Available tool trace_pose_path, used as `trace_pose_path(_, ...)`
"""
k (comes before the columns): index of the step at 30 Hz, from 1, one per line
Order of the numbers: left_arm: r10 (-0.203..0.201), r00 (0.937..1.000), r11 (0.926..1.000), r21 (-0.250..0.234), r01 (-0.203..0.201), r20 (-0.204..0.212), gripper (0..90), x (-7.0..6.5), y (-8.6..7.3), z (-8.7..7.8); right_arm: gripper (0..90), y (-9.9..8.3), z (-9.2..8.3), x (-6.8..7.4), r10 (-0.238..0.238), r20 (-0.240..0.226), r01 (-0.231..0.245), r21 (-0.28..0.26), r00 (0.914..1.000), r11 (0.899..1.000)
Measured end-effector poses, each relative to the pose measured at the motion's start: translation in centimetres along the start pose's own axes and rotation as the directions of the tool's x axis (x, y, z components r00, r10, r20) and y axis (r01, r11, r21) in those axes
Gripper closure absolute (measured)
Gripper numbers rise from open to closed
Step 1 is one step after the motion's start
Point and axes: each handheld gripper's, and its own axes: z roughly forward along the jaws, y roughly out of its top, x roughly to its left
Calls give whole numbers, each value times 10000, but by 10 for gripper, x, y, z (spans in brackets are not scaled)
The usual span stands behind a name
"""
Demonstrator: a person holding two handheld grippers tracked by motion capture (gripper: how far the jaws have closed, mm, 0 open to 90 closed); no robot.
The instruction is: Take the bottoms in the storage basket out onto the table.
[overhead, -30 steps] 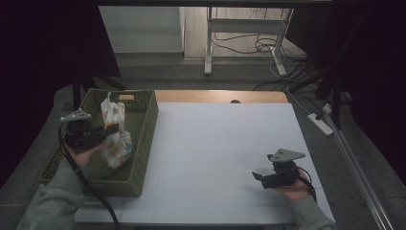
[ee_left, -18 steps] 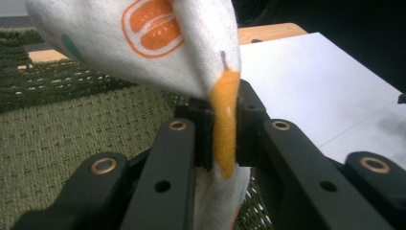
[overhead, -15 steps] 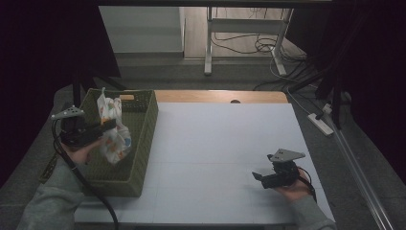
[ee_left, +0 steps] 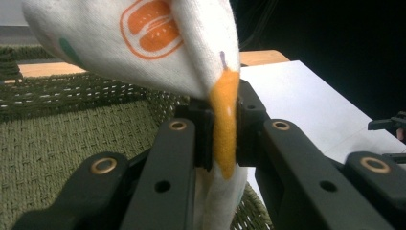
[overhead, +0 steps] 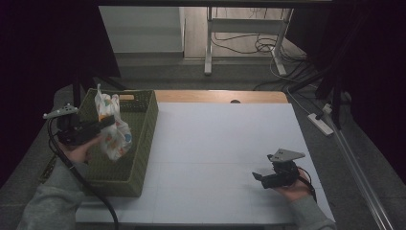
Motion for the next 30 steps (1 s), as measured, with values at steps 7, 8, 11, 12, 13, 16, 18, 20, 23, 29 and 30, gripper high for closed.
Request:
trace_pose_path(7, -9, 10000, 9997, -234, 8, -5, 805, -2, 7, -4, 98, 0, 0, 0, 10, 7, -10, 11, 10000, 10000)
trace_pose_path(8, -16, 10000, 9996, -269, 16, -8, 805, -2, 8, -4, 98, 0, 0, 0, 10, 6, -10, 12, 10000, 10000)
trace_pose_path(11, -28, 10000, 9992, -404, 28, -13, 805, -3, 11, -6, 98, 0, 0, 0, 22, 8, -22, 15, 10000, 10000)
trace_pose_path(12, -57, 10000, 9989, -454, 59, 41, 805, -3, 12, -7, 98, 0, 0, 0, 22, 11, -22, 16, 10000, 10000)
trace_pose_path(13, -68, 10000, 9988, -492, 70, 54, 805, -4, 13, -7, 98, 0, 0, -1, 27, 8, -27, 2, 10000, 10000)
trace_pose_path(16, -34, 10000, 9982, -599, 35, 33, 805, -5, 16, -10, 98, 0, 1, -1, 51, 17, -51, 9, 10000, 10000)
trace_pose_path(18, -32, 10000, 9978, -661, 31, -15, 805, -5, 18, -11, 98, 0, 1, -1, 43, 17, -43, 11, 10000, 10000)
trace_pose_path(20, -29, 10000, 9977, -684, 28, -7, 805, -6, 18, -12, 98, 0, 1, 0, 35, -28, -35, -9, 10000, 10000)
trace_pose_path(23, -14, 10000, 9969, -791, 17, 38, 805, -7, 21, -14, 98, 0, 1, 0, 39, -38, -39, -10, 10000, 10000)
trace_pose_path(29, 25, 10000, 9958, -911, -21, 44, 805, -9, 25, -16, 98, 0, 0, -1, 91, -49, -91, -16, 9999, 10000)
trace_pose_path(30, 25, 9999, 9953, -973, -14, 117, 805, -10, 26, -16, 98, 0, 0, -1, 87, -51, -87, -16, 9999, 10000)
